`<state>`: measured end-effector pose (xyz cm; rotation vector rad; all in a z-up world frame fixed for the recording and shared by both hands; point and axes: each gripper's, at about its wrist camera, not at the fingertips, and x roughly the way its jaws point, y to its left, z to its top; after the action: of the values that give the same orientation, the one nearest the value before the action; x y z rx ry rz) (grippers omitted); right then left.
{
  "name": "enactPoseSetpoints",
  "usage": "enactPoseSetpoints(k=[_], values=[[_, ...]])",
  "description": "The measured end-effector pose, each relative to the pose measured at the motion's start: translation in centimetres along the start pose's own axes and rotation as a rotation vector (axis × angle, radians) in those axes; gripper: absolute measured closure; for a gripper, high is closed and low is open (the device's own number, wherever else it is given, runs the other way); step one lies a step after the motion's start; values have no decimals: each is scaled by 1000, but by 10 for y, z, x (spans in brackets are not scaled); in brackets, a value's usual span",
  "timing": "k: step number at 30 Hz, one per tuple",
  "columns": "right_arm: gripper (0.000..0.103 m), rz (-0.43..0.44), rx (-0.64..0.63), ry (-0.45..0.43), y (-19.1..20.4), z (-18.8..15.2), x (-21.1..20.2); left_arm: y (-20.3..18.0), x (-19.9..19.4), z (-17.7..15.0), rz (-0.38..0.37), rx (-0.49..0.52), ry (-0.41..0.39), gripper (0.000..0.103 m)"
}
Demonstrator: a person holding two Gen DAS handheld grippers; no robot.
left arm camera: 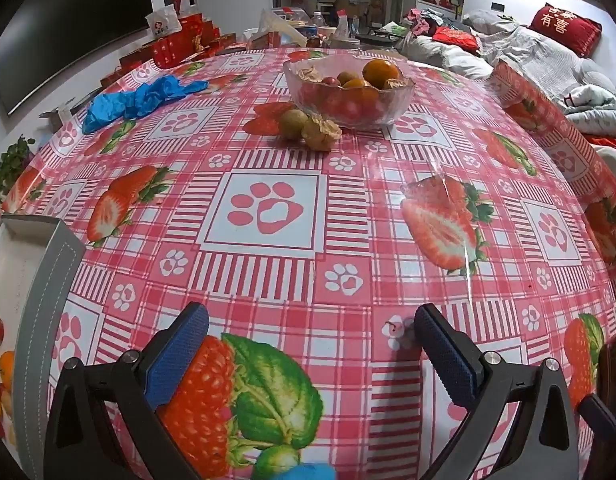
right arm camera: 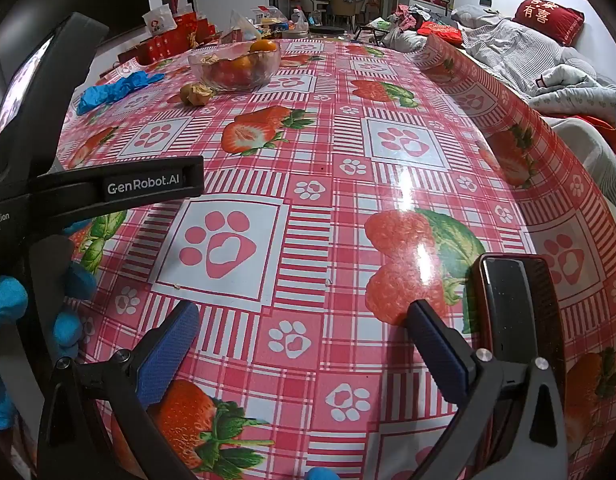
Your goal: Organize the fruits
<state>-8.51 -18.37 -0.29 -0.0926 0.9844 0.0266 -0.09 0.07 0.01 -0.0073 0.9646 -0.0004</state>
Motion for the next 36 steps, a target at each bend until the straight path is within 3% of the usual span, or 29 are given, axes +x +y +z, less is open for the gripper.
enactPoseSetpoints(k=[1,36], values=[[0,0,0,0,0,0,0,-1,0,0,24,11,2,0],[0,0,0,0,0,0,0,0,0,0,-4,-9,-10,0]])
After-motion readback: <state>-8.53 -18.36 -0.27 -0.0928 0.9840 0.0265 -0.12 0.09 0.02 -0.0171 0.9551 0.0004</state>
